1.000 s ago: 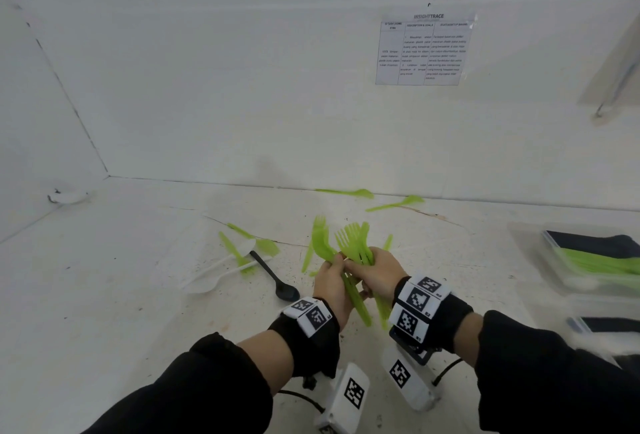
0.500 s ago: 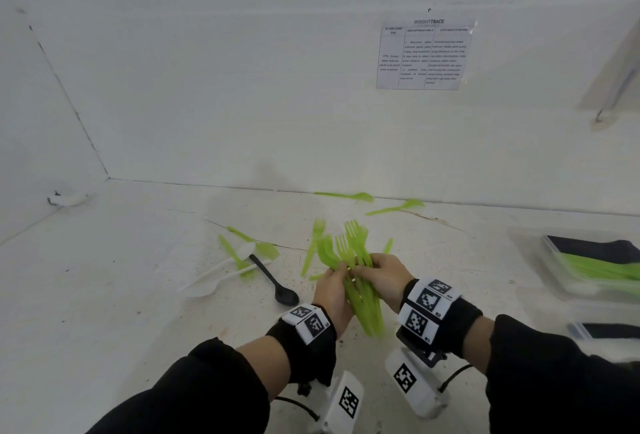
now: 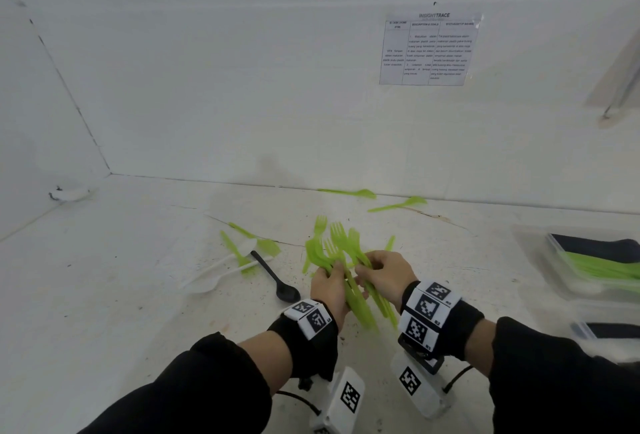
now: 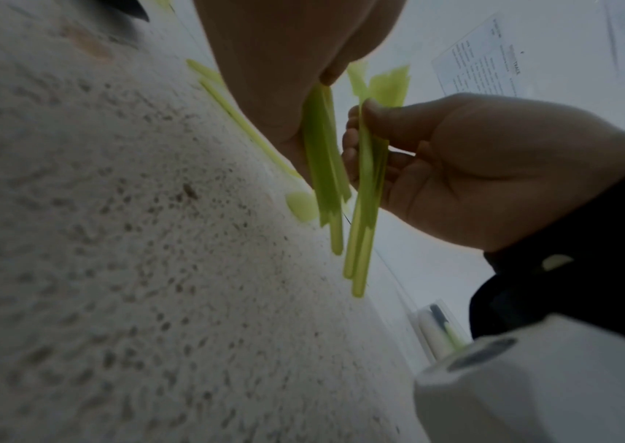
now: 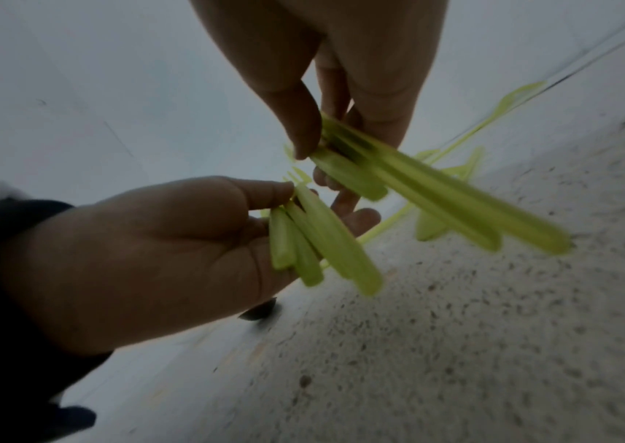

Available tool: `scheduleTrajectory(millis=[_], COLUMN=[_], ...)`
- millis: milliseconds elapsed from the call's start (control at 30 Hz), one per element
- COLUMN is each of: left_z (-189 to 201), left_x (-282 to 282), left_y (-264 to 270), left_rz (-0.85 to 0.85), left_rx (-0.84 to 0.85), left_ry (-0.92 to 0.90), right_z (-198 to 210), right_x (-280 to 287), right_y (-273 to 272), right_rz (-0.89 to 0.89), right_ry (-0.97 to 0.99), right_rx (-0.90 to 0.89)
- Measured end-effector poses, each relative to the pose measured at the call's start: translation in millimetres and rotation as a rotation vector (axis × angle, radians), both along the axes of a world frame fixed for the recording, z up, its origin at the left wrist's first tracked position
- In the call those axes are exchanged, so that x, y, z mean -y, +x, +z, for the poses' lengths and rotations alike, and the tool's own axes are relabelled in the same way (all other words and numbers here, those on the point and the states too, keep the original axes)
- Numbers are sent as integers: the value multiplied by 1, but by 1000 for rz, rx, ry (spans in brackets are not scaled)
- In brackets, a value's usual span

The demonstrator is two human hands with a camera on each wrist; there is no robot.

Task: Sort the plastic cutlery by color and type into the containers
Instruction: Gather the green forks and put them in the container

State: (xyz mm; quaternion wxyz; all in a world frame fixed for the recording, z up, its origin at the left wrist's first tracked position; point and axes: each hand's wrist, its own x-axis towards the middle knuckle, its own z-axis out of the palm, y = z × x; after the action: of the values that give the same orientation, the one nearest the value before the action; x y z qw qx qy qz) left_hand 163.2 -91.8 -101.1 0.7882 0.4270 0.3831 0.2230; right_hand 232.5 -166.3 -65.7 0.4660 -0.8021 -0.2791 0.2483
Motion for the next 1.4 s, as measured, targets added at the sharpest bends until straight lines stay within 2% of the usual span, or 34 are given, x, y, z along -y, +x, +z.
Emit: scheduleTrajectory(millis=[133, 200, 333, 533, 700, 900, 1033, 1133, 1233, 1400], left_z=[-1, -3, -4, -4, -1, 1, 5, 1, -3, -4], left_x=[-1, -2, -1, -1, 0, 3, 3, 2, 1, 1], left_y=[3, 3, 0, -3, -5, -3, -4, -3, -1, -1], left_rz=[18, 12, -30, -56, -79, -95, -165, -131, -107, -116], left_rx=[-25, -18, 22, 67, 94, 109, 98, 19, 53, 13], left_ry=[67, 65, 42, 17, -42, -99, -181, -114, -127, -125], right_z=[-1, 0, 2, 0, 4, 2, 0, -3, -3, -2], right_x=[-1, -1, -2, -2, -1, -4, -6, -7, -7, -5], right_y=[-3, -6, -6, -1, -4, -1, -1, -1, -4, -7], right_rz=[73, 106, 117, 65, 110, 75, 59, 65, 79, 53], right_ry=[-152, -177, -189, -134, -132, -170, -205, -189, -168, -146], right_rx=[198, 238, 250, 156, 247, 141, 127, 137, 145, 206])
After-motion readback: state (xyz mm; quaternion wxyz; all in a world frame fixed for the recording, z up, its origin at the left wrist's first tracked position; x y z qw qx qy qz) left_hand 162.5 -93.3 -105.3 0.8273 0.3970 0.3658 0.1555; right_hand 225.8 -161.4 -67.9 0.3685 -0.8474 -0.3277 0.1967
